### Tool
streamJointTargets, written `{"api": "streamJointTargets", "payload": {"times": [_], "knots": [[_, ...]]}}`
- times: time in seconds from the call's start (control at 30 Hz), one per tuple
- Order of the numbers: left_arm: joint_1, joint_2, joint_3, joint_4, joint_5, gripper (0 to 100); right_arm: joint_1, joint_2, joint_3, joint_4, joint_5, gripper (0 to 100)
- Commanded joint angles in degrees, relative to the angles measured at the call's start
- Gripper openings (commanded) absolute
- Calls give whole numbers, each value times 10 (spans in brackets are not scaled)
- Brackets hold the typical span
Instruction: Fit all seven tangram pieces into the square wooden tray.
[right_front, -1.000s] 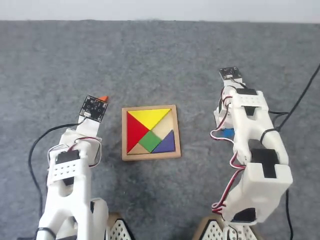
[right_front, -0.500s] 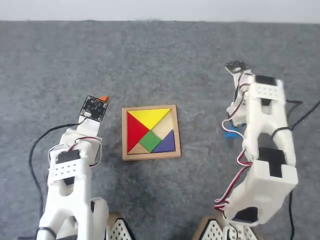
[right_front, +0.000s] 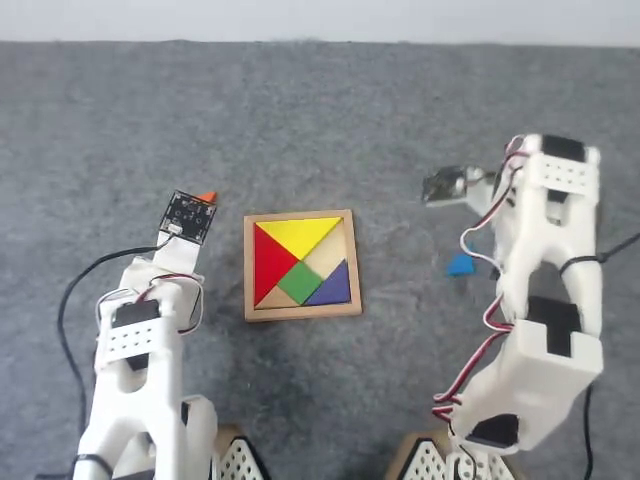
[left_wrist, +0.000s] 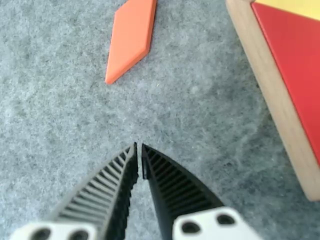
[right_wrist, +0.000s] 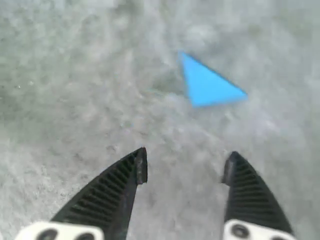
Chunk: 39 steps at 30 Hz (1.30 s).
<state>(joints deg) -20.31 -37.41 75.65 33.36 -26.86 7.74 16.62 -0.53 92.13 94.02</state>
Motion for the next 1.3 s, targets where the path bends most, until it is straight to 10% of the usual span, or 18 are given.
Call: {"api": "streamJointTargets", "payload": {"times": [0.0,0.83,1.27], "knots": [[-1,-20,-5,-10,-7,13,-7,-14,59,-90,14,115],[-1,-20,-5,-10,-7,13,-156,-11,152,-228,-147,75],[-1,-20,-5,-10,-7,13,-81,-7,41,-255,-188,80]]}}
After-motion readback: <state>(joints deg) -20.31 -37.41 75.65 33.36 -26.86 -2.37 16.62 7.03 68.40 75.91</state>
